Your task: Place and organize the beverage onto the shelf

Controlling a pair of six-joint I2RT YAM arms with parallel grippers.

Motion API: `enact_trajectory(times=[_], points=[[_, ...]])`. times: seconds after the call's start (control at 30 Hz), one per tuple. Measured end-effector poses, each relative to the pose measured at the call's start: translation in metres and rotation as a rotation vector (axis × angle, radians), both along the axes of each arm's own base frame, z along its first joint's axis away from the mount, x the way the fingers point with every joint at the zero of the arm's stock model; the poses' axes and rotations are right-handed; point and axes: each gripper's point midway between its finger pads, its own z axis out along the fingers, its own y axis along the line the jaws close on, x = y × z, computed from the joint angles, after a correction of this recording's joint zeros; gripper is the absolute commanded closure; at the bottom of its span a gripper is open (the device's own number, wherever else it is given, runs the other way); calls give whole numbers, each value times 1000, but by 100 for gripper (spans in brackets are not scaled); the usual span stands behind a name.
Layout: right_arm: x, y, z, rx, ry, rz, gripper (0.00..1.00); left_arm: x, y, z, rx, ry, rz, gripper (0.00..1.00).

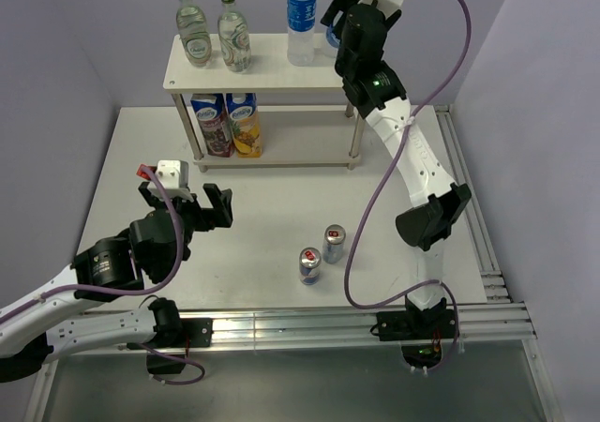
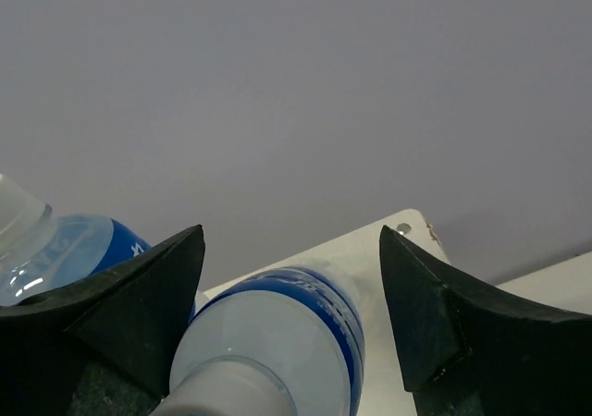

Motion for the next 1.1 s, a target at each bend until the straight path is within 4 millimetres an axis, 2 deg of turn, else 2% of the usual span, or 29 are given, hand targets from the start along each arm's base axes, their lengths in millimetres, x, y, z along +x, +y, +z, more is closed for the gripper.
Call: enact_trajectory(times=[0.1, 0.13, 0.2, 0.23, 0.37, 0.4, 0.7, 0.93, 1.1], points=[[10, 6, -4, 7, -15, 9, 34, 0, 2, 0, -1, -2, 6, 1], [12, 8, -4, 7, -23, 15, 48, 0, 2, 1, -5, -3, 6, 1], [14, 11, -2, 9, -41, 24, 64, 0, 3, 1, -6, -4, 7, 1], [14, 11, -1, 8, -46, 24, 76, 0, 3, 2, -8, -5, 8, 1], [15, 9, 1, -2, -51, 18, 92, 0, 5, 2, -9, -7, 15, 1], [15, 9, 1, -4, -53, 17, 99, 0, 5, 2, -8, -7, 15, 1], [12, 8, 3, -12, -47, 26, 100, 0, 4, 0, -7, -2, 18, 1], [-6, 3, 11, -38, -14, 28, 100, 0, 6, -3, 3, 5, 27, 1], [-12, 3, 14, -43, -5, 37, 100, -1, 7, -5, 13, 12, 28, 1]])
